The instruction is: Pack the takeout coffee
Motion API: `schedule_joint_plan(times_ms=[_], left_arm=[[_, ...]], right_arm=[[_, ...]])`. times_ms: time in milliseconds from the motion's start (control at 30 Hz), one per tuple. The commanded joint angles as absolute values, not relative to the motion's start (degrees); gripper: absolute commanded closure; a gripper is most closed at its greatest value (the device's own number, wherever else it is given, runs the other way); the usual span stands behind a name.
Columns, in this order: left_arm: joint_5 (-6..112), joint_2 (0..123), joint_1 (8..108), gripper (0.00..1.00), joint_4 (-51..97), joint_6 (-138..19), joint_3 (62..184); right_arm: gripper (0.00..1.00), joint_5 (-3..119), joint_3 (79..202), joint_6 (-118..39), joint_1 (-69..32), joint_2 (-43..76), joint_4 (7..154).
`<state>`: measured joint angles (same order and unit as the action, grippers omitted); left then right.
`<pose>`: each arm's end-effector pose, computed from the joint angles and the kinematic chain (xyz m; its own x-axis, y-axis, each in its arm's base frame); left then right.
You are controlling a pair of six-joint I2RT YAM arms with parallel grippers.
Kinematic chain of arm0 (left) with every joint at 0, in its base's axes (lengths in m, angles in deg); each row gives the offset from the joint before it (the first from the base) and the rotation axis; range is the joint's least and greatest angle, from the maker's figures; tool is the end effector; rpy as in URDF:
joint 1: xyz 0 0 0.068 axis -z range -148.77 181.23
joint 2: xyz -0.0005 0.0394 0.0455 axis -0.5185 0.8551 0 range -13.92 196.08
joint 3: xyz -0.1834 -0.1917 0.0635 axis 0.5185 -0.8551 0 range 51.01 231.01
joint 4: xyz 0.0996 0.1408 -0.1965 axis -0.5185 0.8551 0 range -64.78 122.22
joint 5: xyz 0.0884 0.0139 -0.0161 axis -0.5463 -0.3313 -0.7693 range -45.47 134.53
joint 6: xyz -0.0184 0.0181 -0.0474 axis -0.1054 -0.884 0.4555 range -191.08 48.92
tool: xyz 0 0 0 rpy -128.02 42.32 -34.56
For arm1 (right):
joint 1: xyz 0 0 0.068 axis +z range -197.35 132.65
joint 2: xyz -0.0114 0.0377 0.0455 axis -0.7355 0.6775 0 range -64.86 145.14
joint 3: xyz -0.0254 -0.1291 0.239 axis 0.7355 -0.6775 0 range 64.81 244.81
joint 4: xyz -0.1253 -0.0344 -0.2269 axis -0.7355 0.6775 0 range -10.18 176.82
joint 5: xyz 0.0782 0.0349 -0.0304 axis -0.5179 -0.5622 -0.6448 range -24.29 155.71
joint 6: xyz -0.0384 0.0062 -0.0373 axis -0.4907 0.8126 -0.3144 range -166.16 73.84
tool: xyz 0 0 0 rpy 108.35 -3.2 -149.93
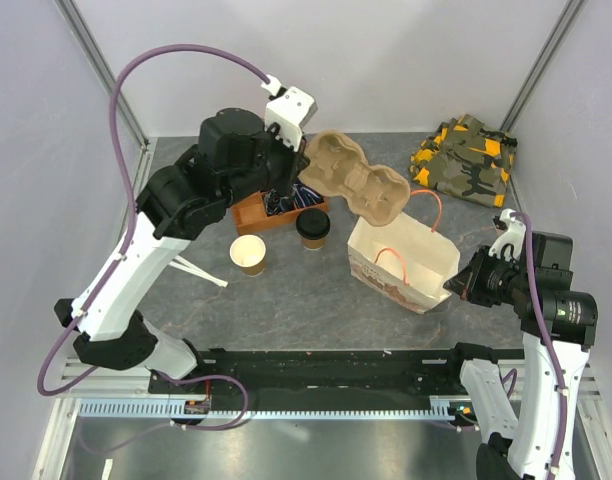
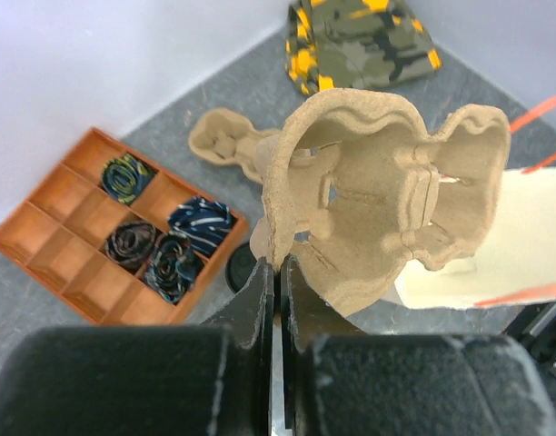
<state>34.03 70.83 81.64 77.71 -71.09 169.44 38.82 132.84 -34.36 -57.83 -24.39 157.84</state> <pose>0.1768 -0.2037 0.5270 -0.2053 0.2485 -0.9466 0.6479 0.7595 0.0589 0.0776 0.0021 0.3699 -0.7671 0.3272 -0.5518 0.0366 0.8810 0.4716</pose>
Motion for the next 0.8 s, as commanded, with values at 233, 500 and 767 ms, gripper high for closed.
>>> schedule_joint_plan(times_ms=[233, 500, 767], left_arm=[[34.51, 69.30, 87.22, 0.98, 80.40, -68.63, 166.40], [30.73, 74.14, 92.66, 0.98, 80.77, -58.53, 166.84], [28.44, 80.47, 93.81, 0.98, 83.05, -49.57, 169.66]], right_arm=[[1.00, 39.52, 134.41, -30.95, -58.07, -23.38, 158.57], [1.00, 36.18, 134.51, -28.76, -59.83, -22.94, 159.36], [1.00, 36.97, 132.49, -25.42, -61.32, -24.43, 157.87]])
